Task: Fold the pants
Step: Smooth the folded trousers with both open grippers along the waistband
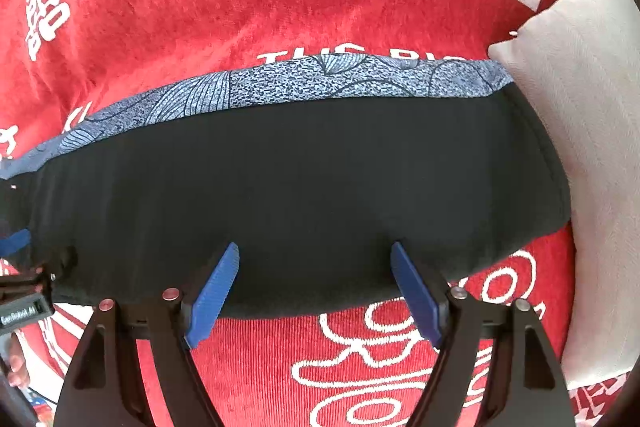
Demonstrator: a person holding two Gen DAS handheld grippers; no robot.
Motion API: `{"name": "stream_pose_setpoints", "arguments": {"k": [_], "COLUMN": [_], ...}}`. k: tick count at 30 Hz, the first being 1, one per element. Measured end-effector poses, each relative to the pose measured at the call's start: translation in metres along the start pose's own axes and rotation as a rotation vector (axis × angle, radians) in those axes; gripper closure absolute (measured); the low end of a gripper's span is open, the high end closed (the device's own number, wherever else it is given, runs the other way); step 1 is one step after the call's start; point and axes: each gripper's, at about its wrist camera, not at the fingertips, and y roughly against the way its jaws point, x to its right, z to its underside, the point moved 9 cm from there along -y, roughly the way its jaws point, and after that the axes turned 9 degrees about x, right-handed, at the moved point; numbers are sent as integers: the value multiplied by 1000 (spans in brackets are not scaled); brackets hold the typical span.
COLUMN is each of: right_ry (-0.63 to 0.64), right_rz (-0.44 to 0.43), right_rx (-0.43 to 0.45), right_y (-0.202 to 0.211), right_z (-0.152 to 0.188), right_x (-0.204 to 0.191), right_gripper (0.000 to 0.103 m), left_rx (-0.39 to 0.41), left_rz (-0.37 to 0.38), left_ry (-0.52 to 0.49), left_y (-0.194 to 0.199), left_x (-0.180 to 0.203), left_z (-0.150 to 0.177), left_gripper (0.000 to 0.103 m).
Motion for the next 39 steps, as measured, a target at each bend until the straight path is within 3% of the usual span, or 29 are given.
{"name": "stream_pose_setpoints", "arguments": {"k": [18, 23, 27, 34, 35, 36, 39], "right_ry": [-170, -324, -412, -613, -644, -681, -752], "right_rz": [-41, -114, -124, -258, -268, -283, -344], "right_rx": [21, 80, 98, 174, 178, 175, 162], "right_y": [31, 53, 60, 72, 71, 70, 53], "right_z": [-2, 4, 13, 27, 31, 38, 44], "right_x": [50, 89, 118, 151, 156, 162, 156], "right_gripper": [22, 22, 22, 22, 26, 39, 61], "left_rx": [31, 31, 30, 40, 40, 39, 37], "left_rz": [90, 106, 116, 138, 143, 147, 154], "left_ry": [-72, -78, -85, -89, -83, -80, -71], "left_y": [32, 33, 31, 31, 30, 28, 24], "left_x": [70, 84, 94, 117, 122, 125, 135], "left_z": [-18, -21, -23, -31, -33, -34, -37], "left_gripper": [1, 1, 1, 1, 1, 1, 1]}}
